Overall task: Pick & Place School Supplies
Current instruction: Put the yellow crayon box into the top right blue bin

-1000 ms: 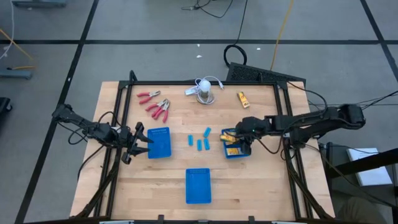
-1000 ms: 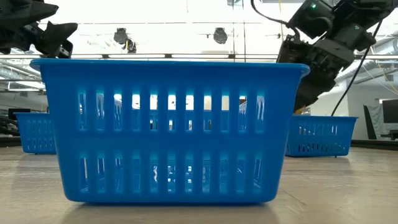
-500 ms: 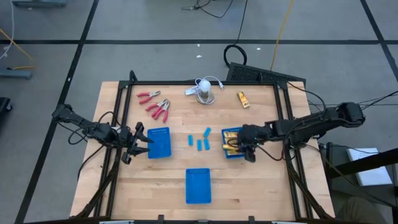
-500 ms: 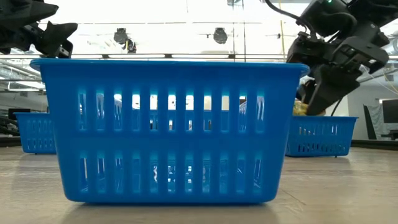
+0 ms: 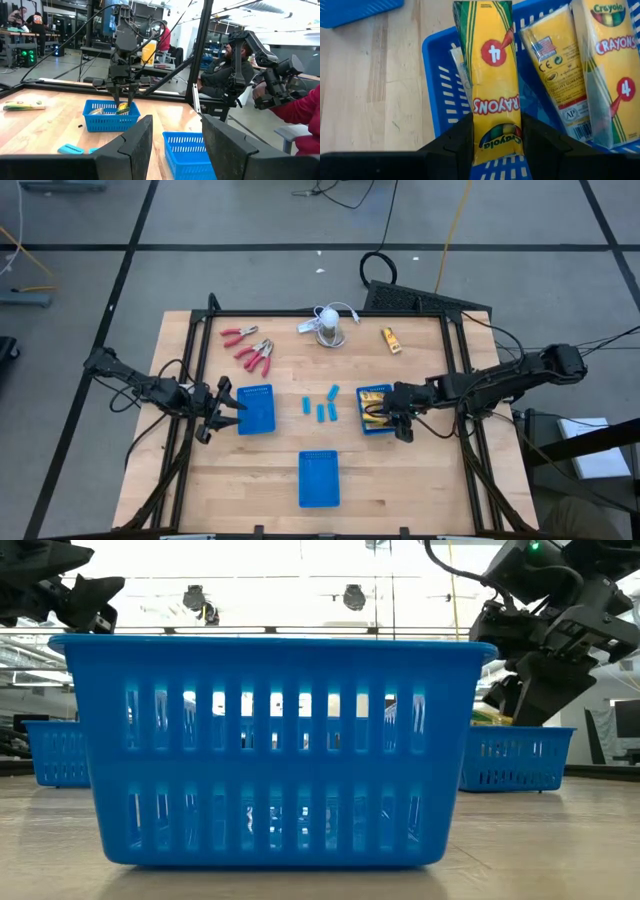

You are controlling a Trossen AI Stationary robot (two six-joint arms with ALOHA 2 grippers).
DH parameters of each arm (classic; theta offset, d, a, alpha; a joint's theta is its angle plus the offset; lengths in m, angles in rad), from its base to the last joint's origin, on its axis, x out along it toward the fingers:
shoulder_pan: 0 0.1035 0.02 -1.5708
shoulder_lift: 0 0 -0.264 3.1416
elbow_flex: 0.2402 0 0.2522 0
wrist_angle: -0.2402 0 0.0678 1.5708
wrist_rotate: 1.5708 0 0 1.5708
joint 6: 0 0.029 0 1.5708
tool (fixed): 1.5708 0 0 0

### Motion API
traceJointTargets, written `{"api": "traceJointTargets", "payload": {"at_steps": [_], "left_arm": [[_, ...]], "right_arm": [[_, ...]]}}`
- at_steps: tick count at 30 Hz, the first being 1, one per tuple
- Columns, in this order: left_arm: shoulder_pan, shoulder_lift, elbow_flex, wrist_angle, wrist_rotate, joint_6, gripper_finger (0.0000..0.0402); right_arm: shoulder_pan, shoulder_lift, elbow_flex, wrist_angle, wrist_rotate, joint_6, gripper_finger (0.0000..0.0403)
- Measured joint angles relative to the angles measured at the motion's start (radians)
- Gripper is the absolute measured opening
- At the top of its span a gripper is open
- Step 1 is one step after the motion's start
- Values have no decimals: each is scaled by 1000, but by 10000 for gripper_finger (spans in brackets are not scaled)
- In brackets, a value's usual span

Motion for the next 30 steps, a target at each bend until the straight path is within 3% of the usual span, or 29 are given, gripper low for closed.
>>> {"api": "traceJointTargets", "payload": {"at_steps": [30], "left_arm": [[1,0,0,0,0,0,173]], "right_arm": [[50,0,0,2,1,73,137]]}}
